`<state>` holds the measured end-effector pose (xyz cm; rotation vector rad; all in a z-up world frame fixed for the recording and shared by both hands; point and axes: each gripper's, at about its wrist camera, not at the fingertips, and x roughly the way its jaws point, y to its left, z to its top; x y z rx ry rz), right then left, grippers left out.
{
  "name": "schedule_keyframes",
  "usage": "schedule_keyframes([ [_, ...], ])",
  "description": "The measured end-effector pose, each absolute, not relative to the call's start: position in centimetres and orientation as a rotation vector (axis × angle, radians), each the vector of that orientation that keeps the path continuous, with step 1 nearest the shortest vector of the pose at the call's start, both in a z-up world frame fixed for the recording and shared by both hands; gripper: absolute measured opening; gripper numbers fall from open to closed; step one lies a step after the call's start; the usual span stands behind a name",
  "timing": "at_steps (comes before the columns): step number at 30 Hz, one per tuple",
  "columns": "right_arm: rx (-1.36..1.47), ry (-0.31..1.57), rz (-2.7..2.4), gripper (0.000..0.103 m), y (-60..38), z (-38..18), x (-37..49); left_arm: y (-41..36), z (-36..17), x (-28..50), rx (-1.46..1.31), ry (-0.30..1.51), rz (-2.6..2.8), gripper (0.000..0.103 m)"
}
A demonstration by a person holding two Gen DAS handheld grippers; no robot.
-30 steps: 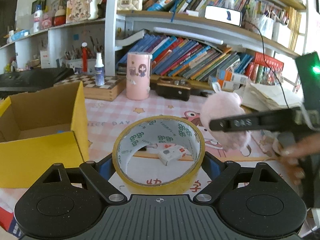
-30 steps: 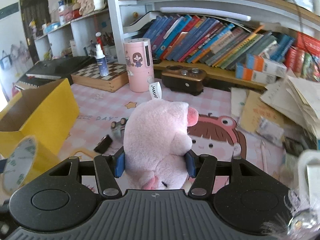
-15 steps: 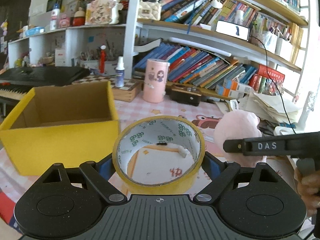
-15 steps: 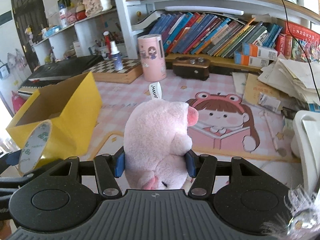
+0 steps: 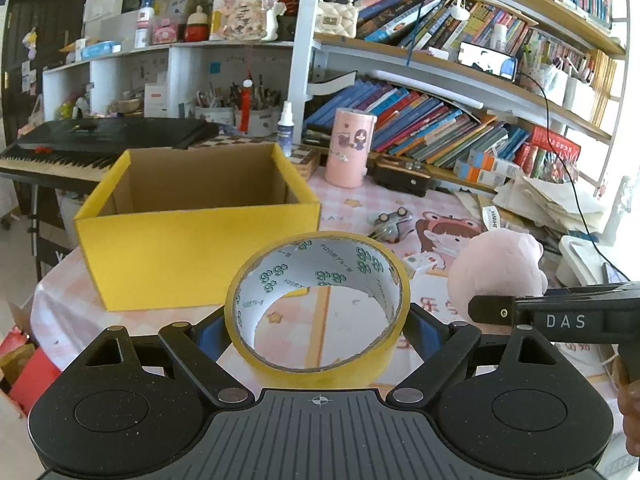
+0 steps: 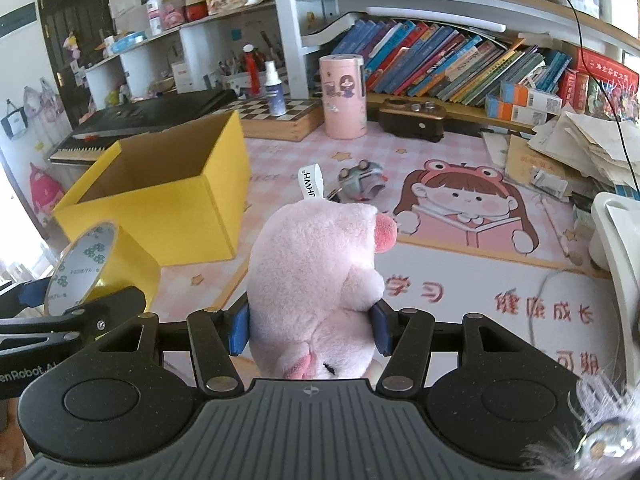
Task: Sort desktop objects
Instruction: 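Carry the tape roll and pink pig with both tools toward the yellow box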
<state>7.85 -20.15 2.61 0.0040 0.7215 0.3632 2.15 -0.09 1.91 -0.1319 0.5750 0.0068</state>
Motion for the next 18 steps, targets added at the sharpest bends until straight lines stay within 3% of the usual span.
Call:
schedule_keyframes([
  [18, -0.041, 0.805, 0.465, 0.054, -14.0, 0.4, 2.0, 4.7, 0.4, -3.5, -0.145, 0.630, 0.062, 0.090],
])
